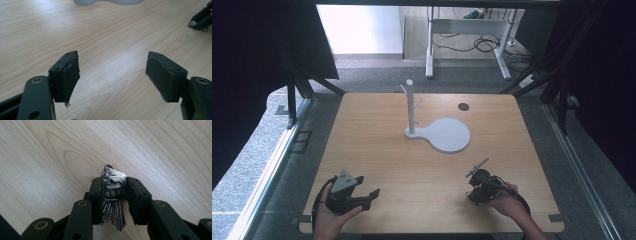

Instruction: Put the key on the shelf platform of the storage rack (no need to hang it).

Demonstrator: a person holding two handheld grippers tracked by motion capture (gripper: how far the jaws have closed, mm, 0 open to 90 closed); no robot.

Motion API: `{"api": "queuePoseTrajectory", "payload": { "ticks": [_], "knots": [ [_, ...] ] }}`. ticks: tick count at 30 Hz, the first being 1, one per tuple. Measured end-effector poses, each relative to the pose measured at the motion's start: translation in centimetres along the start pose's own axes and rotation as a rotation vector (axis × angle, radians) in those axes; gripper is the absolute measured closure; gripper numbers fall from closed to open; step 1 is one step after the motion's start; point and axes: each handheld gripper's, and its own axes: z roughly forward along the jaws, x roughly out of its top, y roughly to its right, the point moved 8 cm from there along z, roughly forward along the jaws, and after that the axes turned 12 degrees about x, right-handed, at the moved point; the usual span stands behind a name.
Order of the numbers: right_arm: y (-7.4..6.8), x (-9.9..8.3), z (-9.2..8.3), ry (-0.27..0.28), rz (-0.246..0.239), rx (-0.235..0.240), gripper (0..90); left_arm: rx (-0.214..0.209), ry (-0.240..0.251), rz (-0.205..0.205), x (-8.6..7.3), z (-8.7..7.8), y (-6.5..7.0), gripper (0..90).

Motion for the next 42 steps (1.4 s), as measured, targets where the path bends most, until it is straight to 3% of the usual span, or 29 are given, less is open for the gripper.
{"api": "queuePoseTrajectory", "payload": {
  "ticks": [18, 42],
  "knots": [
    [-0.2, 0.3, -3.0, 0.032, -0.014, -0.020, 67.6, -0.005, 0.004, -0.003, 0.1, 0.0, 0.0, 27.4],
    [0.5, 2.5, -7.4, 0.102, -0.036, -0.075, 67.7, -0.004, 0.006, -0.004, 0.1, -0.1, -0.1, 27.4]
  ]
}}
